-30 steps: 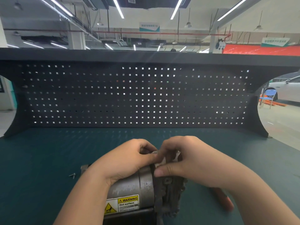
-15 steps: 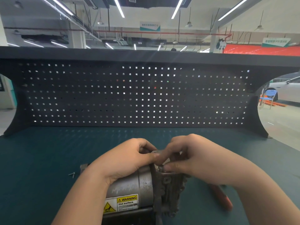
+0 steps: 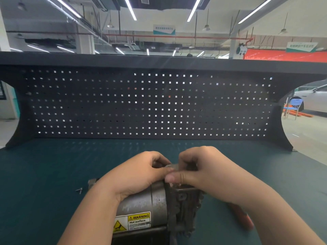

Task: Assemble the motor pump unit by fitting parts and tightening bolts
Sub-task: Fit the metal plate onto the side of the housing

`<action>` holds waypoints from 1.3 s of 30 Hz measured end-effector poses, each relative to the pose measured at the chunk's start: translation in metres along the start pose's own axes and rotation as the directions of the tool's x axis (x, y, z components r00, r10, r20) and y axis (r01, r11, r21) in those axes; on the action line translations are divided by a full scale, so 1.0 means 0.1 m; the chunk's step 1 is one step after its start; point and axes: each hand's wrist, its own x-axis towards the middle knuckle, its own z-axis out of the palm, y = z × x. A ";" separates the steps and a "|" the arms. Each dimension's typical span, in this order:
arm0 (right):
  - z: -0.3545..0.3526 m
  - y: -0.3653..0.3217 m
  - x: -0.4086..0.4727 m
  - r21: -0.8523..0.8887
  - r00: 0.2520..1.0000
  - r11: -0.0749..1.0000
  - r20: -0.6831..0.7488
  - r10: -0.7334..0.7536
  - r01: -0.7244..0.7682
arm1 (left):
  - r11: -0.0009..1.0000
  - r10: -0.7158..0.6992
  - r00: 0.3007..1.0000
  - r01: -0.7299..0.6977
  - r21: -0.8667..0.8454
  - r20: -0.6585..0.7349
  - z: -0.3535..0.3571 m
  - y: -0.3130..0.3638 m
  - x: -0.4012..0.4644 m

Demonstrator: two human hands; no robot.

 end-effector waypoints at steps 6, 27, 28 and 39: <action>-0.09 -0.01 -0.04 0.039 0.990 0.999 0.134 -0.037 0.032 | 1.000 -0.004 1.000 0.004 0.019 0.003 0.00 -0.02 0.00; -0.18 0.21 0.03 0.026 0.968 0.999 -0.249 0.039 -0.033 | 1.000 -0.025 1.000 0.025 -0.002 0.000 0.00 0.01 -0.01; -0.26 0.31 0.04 0.043 0.956 0.995 -0.275 0.102 -0.094 | 0.999 -0.035 0.999 0.035 -0.008 0.001 0.00 0.02 -0.02; -0.13 0.66 0.11 0.446 0.986 0.879 0.074 0.150 -0.167 | 0.997 -0.062 0.998 0.062 -0.036 0.014 0.00 0.03 -0.02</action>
